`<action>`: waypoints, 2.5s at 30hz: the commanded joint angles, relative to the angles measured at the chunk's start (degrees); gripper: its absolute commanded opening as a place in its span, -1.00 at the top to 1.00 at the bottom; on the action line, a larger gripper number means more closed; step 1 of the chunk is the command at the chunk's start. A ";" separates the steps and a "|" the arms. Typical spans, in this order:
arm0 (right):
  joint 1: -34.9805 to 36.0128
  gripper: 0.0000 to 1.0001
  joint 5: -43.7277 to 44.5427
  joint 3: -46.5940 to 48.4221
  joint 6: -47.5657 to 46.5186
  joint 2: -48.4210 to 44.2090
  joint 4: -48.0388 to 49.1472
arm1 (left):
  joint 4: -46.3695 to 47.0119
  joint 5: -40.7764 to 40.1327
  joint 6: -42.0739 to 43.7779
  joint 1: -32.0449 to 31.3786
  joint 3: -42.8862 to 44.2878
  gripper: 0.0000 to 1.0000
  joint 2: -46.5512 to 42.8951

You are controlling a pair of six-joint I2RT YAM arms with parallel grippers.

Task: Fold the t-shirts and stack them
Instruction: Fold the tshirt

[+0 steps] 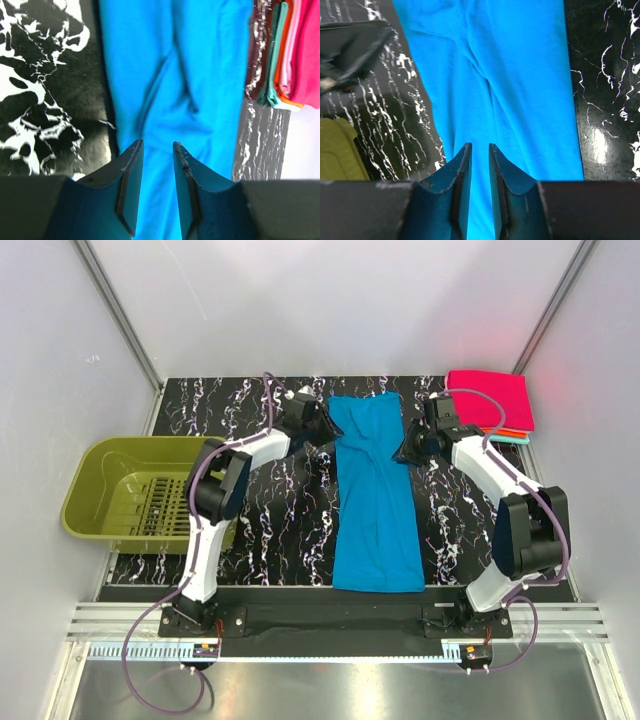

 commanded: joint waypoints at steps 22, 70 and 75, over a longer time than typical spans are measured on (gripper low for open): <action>-3.70 0.65 -0.42 25.18 -0.37 32.18 3.44 | -9.84 12.05 6.57 3.16 17.40 0.41 9.80; 1.03 0.90 -2.71 -30.00 7.19 -24.59 -13.52 | -25.57 -0.68 10.34 -17.39 -32.05 0.27 -42.12; 5.70 1.00 1.59 -32.55 10.71 -21.61 -12.29 | -22.23 -1.74 5.33 -20.56 -40.24 0.21 -44.59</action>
